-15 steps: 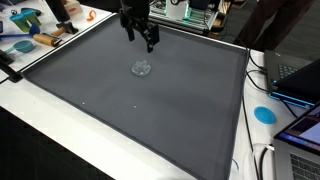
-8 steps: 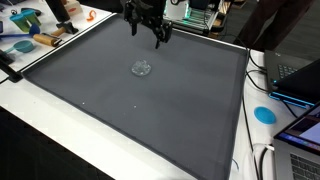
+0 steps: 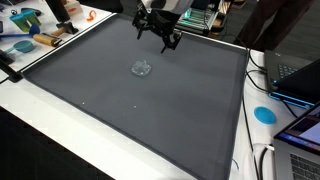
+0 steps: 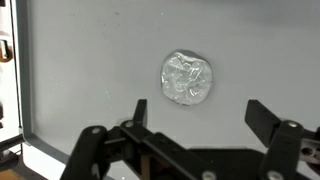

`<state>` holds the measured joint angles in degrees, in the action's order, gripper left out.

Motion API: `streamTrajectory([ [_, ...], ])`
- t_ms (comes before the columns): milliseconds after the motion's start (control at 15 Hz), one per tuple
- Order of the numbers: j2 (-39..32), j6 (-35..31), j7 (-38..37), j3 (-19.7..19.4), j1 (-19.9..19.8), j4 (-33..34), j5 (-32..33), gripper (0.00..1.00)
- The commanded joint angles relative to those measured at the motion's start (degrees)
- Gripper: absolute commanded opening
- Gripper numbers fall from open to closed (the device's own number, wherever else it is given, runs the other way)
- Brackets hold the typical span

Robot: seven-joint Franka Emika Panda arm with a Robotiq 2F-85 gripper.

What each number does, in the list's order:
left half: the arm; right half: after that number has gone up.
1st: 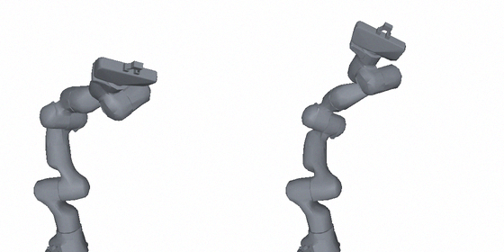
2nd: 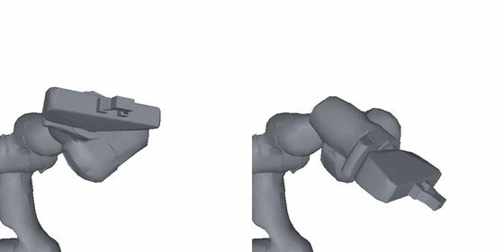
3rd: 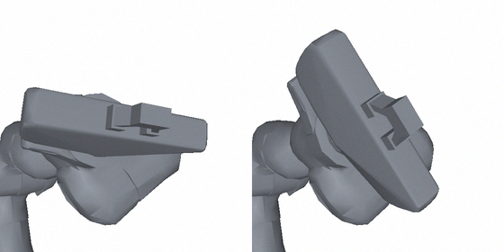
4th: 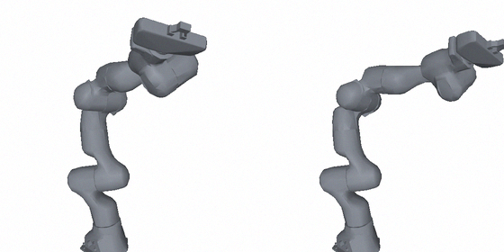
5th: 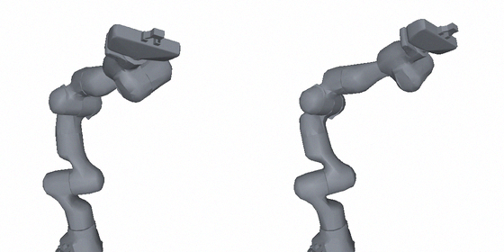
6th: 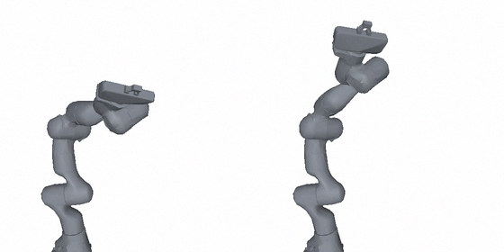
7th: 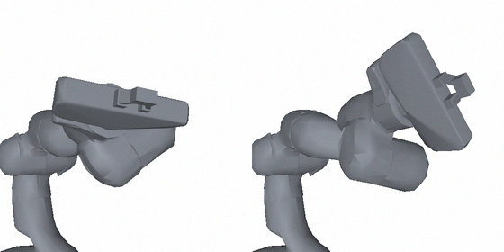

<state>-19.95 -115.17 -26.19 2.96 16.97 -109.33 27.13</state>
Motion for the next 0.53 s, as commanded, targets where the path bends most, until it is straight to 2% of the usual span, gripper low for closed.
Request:
streamTrajectory([
  [0, -2.99, 2.70, -2.53, 0.10, 1.93, 1.95, 3.88, 1.00],
  [467, -5.19, 2.44, -5.71, 0.02, 4.17, 2.29, 5.10, 1.00],
])
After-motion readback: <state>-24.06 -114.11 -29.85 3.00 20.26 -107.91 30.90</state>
